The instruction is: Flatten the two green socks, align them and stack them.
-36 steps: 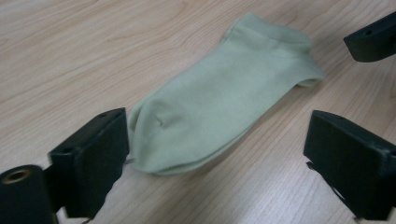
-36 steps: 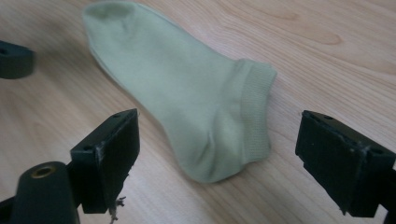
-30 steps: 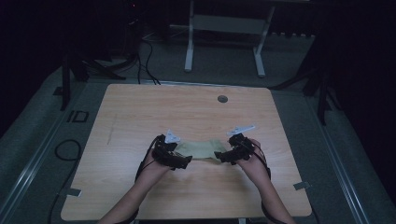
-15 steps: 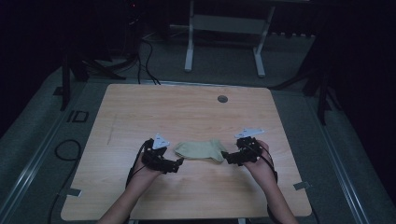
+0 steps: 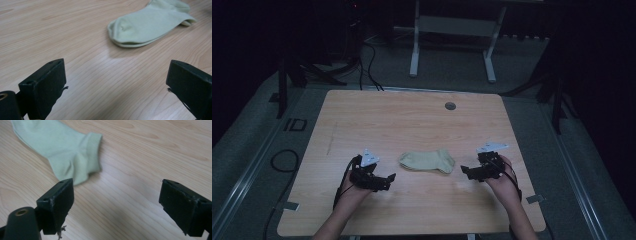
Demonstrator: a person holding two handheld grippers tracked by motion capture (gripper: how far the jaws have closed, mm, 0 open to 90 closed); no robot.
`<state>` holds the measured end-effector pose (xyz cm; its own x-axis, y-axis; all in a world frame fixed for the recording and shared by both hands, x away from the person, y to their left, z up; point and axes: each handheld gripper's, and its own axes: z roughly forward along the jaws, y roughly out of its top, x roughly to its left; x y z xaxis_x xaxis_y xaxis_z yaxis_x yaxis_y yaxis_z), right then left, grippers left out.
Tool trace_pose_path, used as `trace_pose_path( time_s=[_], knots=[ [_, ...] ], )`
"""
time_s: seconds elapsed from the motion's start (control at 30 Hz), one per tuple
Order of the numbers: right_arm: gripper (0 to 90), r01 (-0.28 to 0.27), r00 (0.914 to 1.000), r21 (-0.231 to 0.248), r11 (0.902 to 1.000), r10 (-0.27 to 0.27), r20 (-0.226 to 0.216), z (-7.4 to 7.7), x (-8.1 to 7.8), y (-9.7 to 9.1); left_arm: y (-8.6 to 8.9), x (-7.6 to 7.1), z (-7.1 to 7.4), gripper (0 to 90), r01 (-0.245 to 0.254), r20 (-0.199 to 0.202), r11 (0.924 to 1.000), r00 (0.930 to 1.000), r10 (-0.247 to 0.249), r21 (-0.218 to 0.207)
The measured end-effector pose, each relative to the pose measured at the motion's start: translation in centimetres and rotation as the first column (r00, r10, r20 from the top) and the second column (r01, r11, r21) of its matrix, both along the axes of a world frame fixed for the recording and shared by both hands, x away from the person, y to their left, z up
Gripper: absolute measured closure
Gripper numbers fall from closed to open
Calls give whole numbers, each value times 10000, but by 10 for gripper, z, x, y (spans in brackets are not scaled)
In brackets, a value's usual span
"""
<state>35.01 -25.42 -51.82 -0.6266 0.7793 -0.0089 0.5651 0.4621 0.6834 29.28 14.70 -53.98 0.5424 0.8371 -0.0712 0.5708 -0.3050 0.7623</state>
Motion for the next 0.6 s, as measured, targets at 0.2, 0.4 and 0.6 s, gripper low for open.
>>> trace_pose_path(
  time_s=[0.2, 0.4, 0.6],
  knots=[
    [127, 279, 9995, 133, 9995, -277, -136, -5, -7, -18, 14, -7, -7, 29, -232, -30, 9997, 9997, 232, 38],
    [130, 706, 9975, 467, 9964, -703, -80, -10, -14, -40, 26, -14, -11, 29, -378, -80, 9992, 9992, 379, 127],
    [132, 1199, 9928, 454, 9917, -1195, -124, -16, -21, -60, 41, -22, -17, 29, -772, -30, 9970, 9970, 772, 114]
  ],
)
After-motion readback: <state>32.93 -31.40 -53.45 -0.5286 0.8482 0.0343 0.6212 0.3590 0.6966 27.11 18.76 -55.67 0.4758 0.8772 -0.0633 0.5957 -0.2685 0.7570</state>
